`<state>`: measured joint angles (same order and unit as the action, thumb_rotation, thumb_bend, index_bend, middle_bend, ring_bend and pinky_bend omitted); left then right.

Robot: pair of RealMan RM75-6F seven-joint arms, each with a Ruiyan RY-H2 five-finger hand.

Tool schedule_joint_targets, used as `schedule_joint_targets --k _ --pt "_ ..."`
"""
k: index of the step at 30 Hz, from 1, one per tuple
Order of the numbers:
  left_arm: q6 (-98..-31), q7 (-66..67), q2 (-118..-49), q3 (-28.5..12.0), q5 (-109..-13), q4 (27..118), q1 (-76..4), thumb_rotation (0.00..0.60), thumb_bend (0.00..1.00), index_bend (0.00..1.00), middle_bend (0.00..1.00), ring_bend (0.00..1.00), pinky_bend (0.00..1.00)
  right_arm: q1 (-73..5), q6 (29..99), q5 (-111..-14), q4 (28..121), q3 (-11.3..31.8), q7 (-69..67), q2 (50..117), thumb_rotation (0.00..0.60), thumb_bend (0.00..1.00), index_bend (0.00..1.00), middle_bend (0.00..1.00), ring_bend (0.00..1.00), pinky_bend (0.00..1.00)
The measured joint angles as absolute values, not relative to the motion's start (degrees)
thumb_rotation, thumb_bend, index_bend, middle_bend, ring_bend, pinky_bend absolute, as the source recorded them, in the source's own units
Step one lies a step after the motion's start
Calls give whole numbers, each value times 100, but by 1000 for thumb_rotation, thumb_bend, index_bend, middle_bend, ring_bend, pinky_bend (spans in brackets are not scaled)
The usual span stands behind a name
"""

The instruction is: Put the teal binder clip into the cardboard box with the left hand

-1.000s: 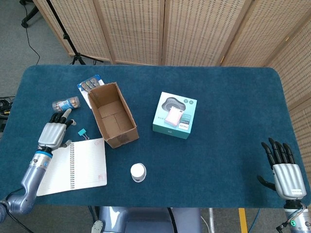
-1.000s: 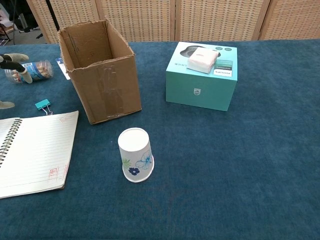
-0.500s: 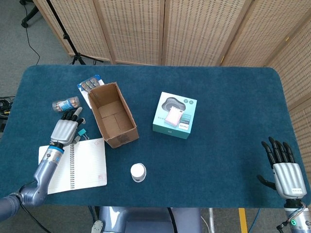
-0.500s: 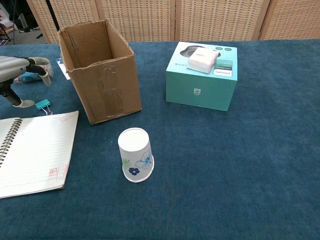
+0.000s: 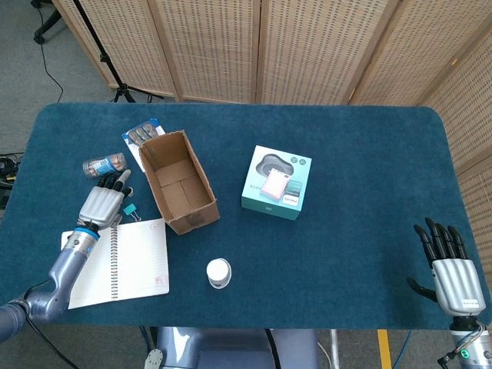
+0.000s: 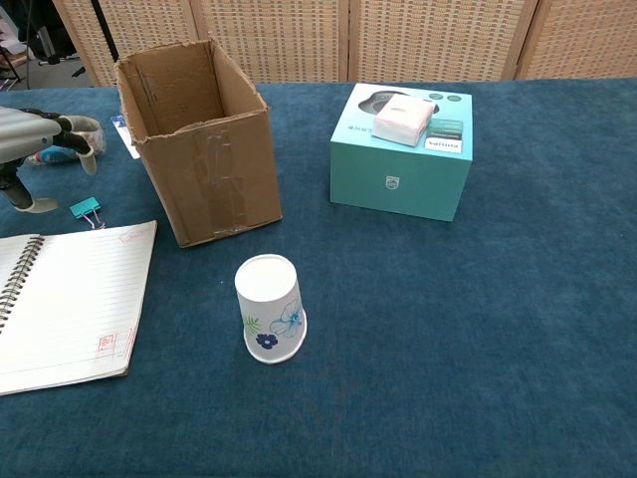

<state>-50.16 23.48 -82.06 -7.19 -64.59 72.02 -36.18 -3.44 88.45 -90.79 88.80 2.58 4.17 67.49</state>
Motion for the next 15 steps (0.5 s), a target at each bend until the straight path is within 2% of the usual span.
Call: schedule_joint_targets --k 15 --pt "-4739 2128 -8393 -495 -6712 6713 -3777 600 315 331 0 0 0 -344 8871 -9075 8859 273 362 6752 600 156 0 0 0 0"
